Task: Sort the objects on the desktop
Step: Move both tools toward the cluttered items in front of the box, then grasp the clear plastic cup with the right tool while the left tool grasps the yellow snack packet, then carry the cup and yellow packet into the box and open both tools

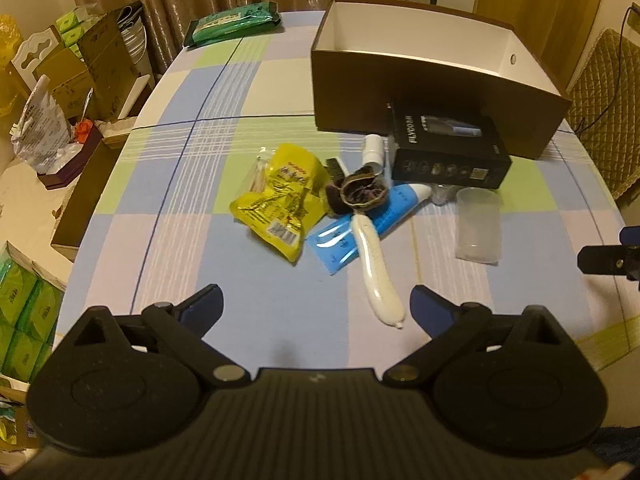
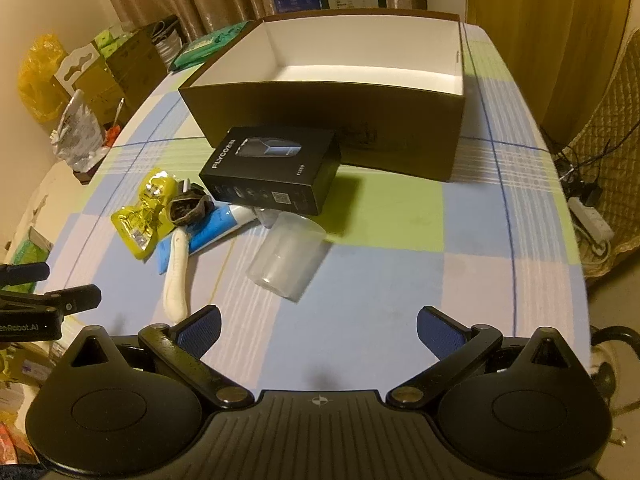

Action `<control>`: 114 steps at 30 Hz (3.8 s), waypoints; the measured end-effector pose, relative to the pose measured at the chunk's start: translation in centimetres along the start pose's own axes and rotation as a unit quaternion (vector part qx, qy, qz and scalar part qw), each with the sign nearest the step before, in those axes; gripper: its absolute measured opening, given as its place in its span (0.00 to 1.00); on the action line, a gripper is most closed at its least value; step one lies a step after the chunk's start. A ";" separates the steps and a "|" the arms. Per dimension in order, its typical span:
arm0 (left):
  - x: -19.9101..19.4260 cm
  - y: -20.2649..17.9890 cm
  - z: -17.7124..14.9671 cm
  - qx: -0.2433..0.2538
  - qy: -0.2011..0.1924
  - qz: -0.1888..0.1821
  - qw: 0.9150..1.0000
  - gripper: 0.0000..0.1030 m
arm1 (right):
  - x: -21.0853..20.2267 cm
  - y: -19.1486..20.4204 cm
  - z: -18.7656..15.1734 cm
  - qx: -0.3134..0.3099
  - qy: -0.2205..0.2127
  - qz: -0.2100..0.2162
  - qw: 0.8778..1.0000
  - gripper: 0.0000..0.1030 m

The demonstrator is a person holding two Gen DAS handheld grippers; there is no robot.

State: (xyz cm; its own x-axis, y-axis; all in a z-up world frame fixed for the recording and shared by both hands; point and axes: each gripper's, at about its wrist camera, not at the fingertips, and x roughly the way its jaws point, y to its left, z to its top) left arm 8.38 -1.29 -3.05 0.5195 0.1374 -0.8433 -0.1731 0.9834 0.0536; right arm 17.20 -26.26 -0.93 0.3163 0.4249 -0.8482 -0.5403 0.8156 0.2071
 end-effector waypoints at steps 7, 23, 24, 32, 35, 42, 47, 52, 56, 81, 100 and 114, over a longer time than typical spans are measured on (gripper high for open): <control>1.5 2.1 1.3 0.020 -0.001 -0.002 1.000 0.92 | 1.4 0.1 0.7 0.021 0.001 -0.002 1.000 0.98; 6.5 4.4 4.0 0.070 0.024 -0.026 0.997 0.91 | 7.5 1.9 1.7 0.073 0.019 -0.021 0.997 0.78; 6.7 4.5 4.0 0.071 0.025 -0.027 0.997 0.91 | 7.8 2.0 1.8 0.074 0.018 -0.022 0.997 0.77; 7.8 5.0 4.2 0.076 0.032 -0.036 0.996 0.90 | 10.3 2.8 2.7 0.086 0.017 -0.039 0.995 0.66; 7.9 5.1 4.2 0.077 0.032 -0.042 0.996 0.90 | 11.4 3.2 2.7 0.080 0.020 -0.050 0.995 0.62; 8.2 5.2 4.5 0.084 0.026 -0.054 0.995 0.87 | 12.2 2.5 1.8 0.048 0.030 -0.065 0.996 0.38; 8.8 5.2 4.9 0.121 0.012 -0.074 0.990 0.85 | 11.4 0.2 1.2 0.066 0.039 -0.070 0.995 0.38; 10.1 5.7 6.1 0.187 -0.007 -0.099 0.977 0.72 | 10.1 -2.4 0.5 0.088 0.046 -0.083 0.992 0.38; 11.6 6.1 7.5 0.232 -0.010 -0.131 0.964 0.72 | 9.1 -3.8 0.0 0.109 0.049 -0.093 0.988 0.38; 12.0 1.8 7.1 0.299 0.025 -0.144 0.943 0.29 | 7.7 -5.3 -0.8 0.138 0.031 -0.111 0.984 0.38; 12.8 2.3 6.5 0.227 0.040 -0.109 0.967 0.19 | 7.6 -5.5 -0.7 0.105 0.027 -0.104 0.989 0.38; 8.7 2.6 9.0 0.205 -0.014 -0.101 0.974 0.19 | 3.7 -4.7 2.2 0.069 -0.014 -0.071 0.995 0.28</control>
State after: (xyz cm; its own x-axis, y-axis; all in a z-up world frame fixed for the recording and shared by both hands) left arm 19.99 3.54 -5.42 0.5317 -0.0667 -0.8443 0.2800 0.9547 0.1009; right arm 22.68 -27.66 -3.96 0.4037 0.3111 -0.8604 -0.3771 0.9134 0.1533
